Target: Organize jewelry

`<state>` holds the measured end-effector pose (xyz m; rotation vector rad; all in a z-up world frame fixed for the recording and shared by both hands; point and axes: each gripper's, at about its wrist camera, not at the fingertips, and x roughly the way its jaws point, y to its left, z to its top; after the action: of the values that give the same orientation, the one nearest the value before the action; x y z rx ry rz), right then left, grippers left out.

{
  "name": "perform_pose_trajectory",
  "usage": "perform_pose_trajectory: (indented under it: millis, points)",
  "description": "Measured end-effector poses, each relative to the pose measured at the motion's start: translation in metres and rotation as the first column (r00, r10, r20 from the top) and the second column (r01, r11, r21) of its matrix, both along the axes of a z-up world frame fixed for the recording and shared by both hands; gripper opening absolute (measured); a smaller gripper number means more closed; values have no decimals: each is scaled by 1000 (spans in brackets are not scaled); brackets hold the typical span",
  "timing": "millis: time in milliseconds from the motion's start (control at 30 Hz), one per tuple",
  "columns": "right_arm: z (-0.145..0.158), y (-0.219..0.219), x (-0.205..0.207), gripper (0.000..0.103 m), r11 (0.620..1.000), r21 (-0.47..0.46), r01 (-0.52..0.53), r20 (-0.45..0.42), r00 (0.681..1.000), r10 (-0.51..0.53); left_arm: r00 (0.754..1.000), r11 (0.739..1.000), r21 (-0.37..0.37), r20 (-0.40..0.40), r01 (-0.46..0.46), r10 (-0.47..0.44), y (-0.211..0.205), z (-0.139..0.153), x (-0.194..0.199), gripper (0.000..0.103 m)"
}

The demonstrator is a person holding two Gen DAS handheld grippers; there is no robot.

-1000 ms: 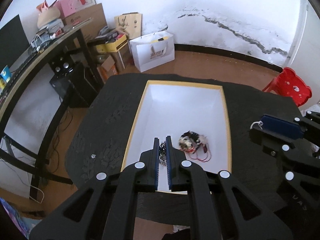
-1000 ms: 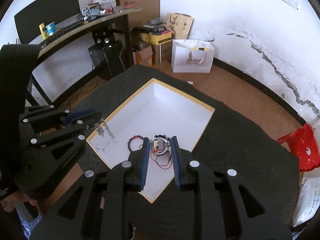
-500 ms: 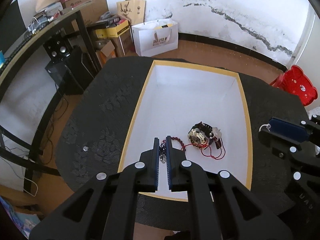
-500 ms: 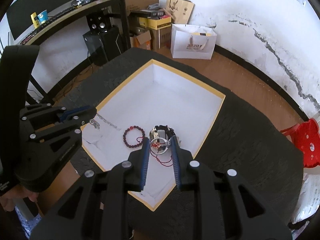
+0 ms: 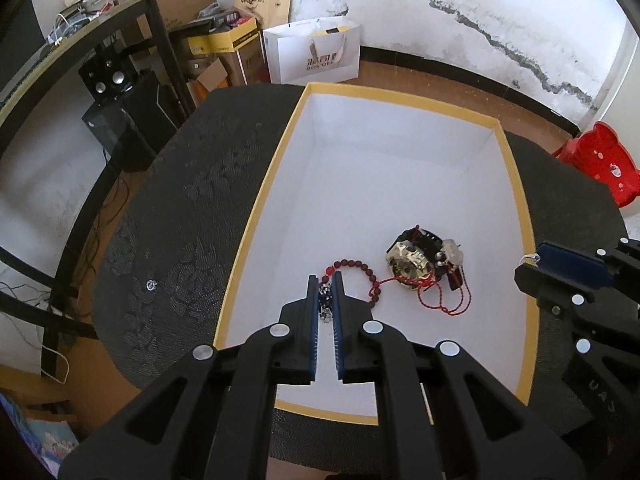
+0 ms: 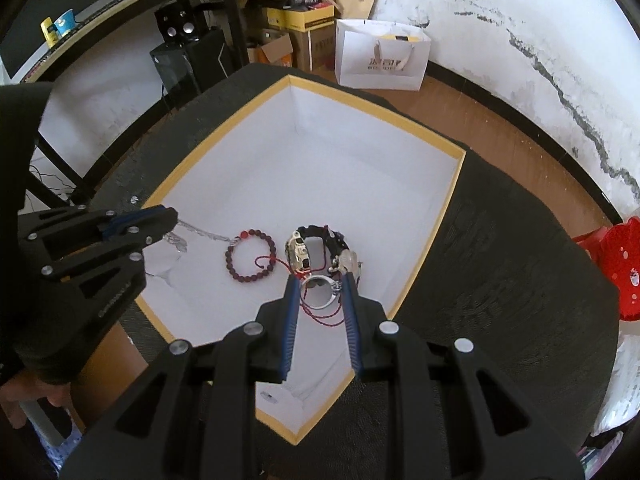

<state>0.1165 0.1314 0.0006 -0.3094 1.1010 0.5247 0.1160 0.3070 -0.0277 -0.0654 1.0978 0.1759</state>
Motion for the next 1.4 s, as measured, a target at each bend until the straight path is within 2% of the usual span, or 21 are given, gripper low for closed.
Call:
perform_pose_trajectory:
  millis: [333,633,667,700,733,767,800,833,867,900,933,967,1033,1067,1200,1267,1400]
  points:
    - [-38,4,12,22,999,-38,12,-37,999,-13,999,1000,-6,-43,-9,9,2,-27,7,6]
    - [-51,3,18,22,999,-49,21,-50,998,-24,997,1000,-9,-68,-23,22,3,-40,11,7]
    - [-52,2,19,23,998,-50,21,-53,998,-24,997,1000,-7,-70,-28,28,4,-41,11,7]
    - [-51,1,19,30,999,-48,22,-53,998,-24,997,1000,-7,-73,-30,29,4,-41,12,7]
    - [-50,1,19,36,999,-45,25,-48,998,-27,997,1000,-6,-77,-30,30,4,-42,12,10]
    - [-49,0,19,47,999,-41,26,-42,999,-27,996,999,-5,-82,-32,31,4,-43,12,13]
    - [-48,-1,18,50,999,-39,26,-34,999,-28,996,1000,-8,-86,-30,29,5,-43,12,16]
    - [-47,-1,18,50,999,-38,26,-30,999,-27,996,1000,-8,-88,-27,26,4,-44,12,29]
    - [-45,-1,17,54,999,-40,26,-28,999,-27,996,1000,-9,-86,-27,26,4,-43,11,50]
    - [-44,-1,17,68,999,-41,27,-22,999,-28,997,999,-12,-73,-37,36,5,-41,9,60]
    - [-41,-2,14,72,999,-32,19,-12,1000,-19,997,999,-12,-64,-49,48,5,-39,7,73]
    - [-38,-2,13,76,999,-35,17,-4,1000,-17,997,998,-10,-58,-58,57,6,-37,6,77]
    - [-33,-5,11,76,999,-28,22,2,1000,-22,997,998,-13,-44,-65,65,6,-32,4,79]
    - [-29,-8,10,76,999,-20,27,2,1000,-27,997,998,-12,-43,-68,67,6,-30,3,85]
    - [-18,-16,4,80,999,-10,30,13,999,-30,998,999,-6,-32,-53,53,-1,-18,-2,87]
    - [-11,-21,-2,85,999,-1,35,24,999,-35,998,999,16,-27,-50,50,-7,-12,-6,95]
    - [6,-34,-14,86,999,19,46,47,998,-47,998,998,29,-21,-58,58,-15,-1,-13,95]
